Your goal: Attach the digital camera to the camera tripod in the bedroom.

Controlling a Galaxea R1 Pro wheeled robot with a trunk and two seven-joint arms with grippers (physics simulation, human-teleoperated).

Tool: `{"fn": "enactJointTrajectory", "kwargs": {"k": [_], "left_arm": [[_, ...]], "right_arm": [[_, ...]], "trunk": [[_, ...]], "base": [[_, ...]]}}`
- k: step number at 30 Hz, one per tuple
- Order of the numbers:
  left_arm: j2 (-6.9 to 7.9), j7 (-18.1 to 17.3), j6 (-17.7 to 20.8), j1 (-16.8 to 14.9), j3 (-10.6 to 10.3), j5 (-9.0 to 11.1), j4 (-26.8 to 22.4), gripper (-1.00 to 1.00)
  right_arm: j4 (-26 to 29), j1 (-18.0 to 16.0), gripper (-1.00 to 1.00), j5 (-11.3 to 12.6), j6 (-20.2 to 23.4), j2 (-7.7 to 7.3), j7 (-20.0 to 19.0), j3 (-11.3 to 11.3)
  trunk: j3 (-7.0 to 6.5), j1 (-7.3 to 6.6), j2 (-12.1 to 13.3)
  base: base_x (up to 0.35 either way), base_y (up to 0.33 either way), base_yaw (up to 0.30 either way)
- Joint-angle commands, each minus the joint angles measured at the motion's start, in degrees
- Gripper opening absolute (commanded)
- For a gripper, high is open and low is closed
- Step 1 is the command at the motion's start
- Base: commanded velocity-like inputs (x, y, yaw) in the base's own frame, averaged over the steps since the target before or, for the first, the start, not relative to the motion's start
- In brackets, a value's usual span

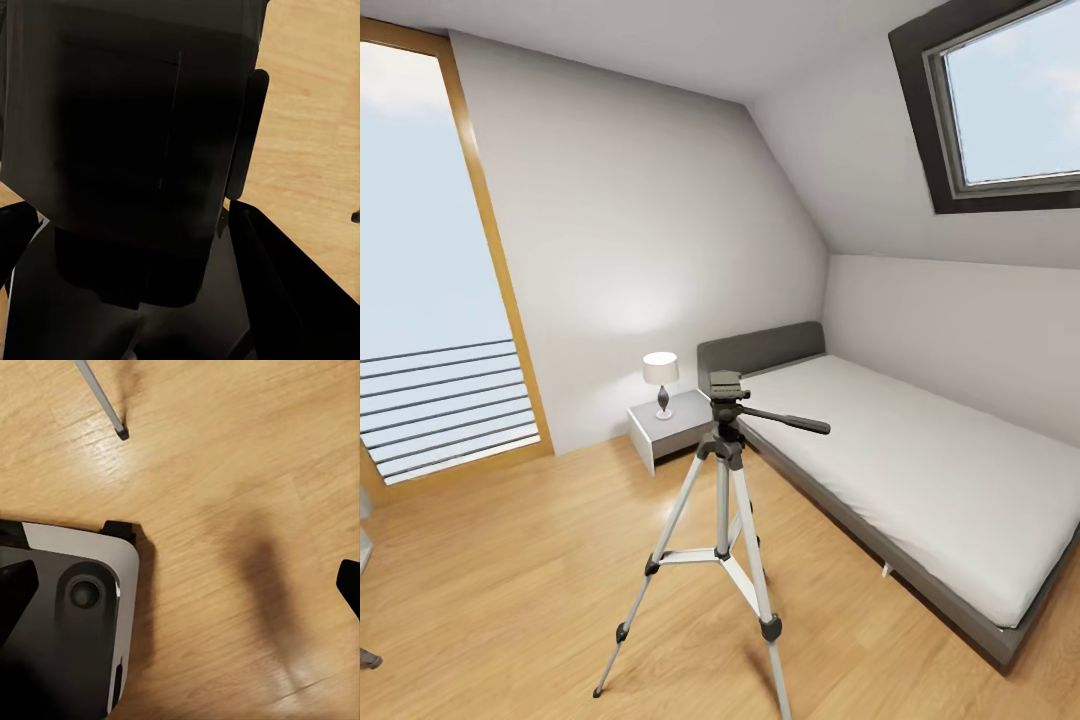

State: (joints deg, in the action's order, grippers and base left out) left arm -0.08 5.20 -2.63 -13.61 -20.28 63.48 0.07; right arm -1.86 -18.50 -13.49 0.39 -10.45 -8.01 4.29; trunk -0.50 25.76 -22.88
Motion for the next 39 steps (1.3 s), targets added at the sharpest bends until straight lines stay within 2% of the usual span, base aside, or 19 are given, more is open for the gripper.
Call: {"fn": "enactJointTrajectory", "kwargs": {"k": [1, 27, 39], "left_arm": [[-0.01, 0.1, -0.1, 0.0, -0.5, 0.3, 0.0, -1.00], [-0.02, 0.1, 0.1, 0.0, -0.5, 0.3, 0.0, -1.00], [-0.01, 0.1, 0.0, 0.0, -0.5, 0.3, 0.0, -1.00]], "right_arm": [[-0.1, 0.0, 1.00, -0.5, 0.0, -0.04, -0.2, 0.5], [-0.1, 0.0, 1.00, -0.5, 0.6, 0.09, 0.0, 0.5], [-0.1, 0.0, 1.00, -0.5, 0.6, 0.34, 0.0, 0.5]], "trunk": [[0.02, 0.02, 0.0], [0.02, 0.02, 0.0], [0.02, 0.02, 0.0]], "base": [[0.000, 0.000, 0.000], [0.000, 0.000, 0.000], [0.071, 0.000, 0.000]]}}
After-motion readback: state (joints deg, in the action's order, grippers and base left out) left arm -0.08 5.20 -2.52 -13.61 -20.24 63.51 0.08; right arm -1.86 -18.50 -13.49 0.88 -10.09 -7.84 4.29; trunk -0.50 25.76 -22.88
